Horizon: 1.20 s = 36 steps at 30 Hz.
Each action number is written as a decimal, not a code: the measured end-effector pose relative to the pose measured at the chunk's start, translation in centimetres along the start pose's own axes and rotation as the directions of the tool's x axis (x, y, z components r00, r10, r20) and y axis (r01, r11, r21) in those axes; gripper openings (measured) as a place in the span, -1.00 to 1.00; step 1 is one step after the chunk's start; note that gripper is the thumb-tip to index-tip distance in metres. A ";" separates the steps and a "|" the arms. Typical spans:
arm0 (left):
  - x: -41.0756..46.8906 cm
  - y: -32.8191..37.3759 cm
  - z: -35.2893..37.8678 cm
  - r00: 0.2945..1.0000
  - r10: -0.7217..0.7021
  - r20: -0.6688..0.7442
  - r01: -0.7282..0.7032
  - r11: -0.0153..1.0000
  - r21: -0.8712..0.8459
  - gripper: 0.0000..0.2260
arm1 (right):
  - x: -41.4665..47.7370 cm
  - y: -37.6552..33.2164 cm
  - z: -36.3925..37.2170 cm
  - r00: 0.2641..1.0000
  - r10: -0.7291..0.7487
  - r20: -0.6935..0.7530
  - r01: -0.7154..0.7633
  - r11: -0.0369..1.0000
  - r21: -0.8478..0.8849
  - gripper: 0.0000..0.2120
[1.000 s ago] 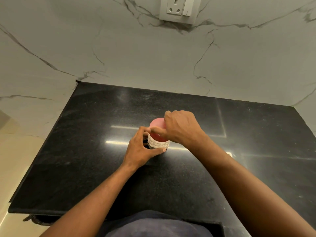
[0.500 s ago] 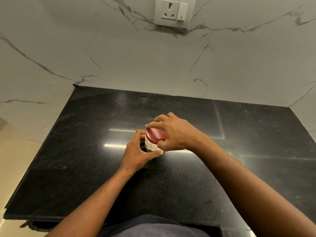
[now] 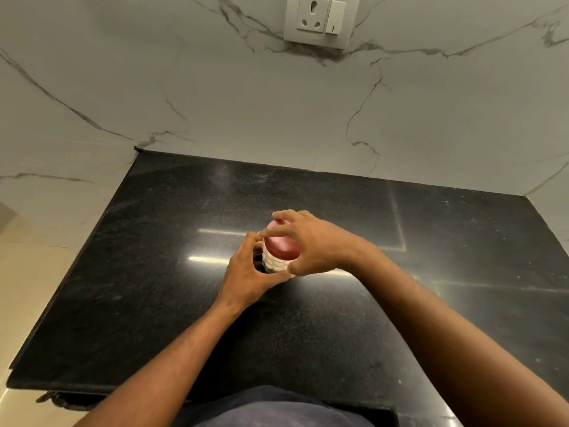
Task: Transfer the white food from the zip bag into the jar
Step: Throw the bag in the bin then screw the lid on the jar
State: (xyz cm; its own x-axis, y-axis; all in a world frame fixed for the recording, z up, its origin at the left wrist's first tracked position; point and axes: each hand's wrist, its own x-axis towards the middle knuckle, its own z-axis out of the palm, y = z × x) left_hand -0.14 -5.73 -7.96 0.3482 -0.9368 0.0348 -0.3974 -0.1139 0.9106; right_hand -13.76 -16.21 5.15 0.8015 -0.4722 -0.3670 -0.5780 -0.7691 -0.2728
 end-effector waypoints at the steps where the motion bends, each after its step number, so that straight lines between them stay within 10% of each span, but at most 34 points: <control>1: 0.0 0.1 0.0 1.000 -0.004 -0.004 0.004 1.000 -0.001 -0.26 | 0.2 -0.1 0.1 1.000 0.004 -0.028 -0.005 0.999 -0.037 -0.22; 11: 0.0 0.0 0.1 1.000 -0.022 -0.019 0.022 1.000 -0.002 -0.30 | 1.8 -1.5 -0.2 0.892 0.318 -0.321 -0.401 0.885 -0.239 -0.23; 18: -0.1 0.1 0.0 1.000 -0.021 -0.011 0.021 1.000 -0.011 -0.29 | 0.4 0.6 0.1 0.999 -0.030 0.014 0.031 0.999 -0.037 -0.14; 28: 0.0 0.1 0.1 0.998 -0.051 -0.041 0.051 0.999 0.000 -0.35 | 1.0 -0.5 1.1 0.885 0.267 -0.382 -0.363 0.909 -0.206 -0.21; 36: 0.1 -0.1 0.1 0.999 -0.042 -0.034 0.043 0.999 0.031 -0.26 | 0.8 0.5 0.4 0.996 -0.053 -0.069 0.047 0.995 -0.083 -0.20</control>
State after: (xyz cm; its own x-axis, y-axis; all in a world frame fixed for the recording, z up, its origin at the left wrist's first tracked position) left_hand -0.17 -5.87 -8.09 0.3929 -0.9195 0.0106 -0.4084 -0.1641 0.8979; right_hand -13.47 -16.85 4.40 0.8397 -0.4591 -0.2899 -0.5247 -0.8236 -0.2153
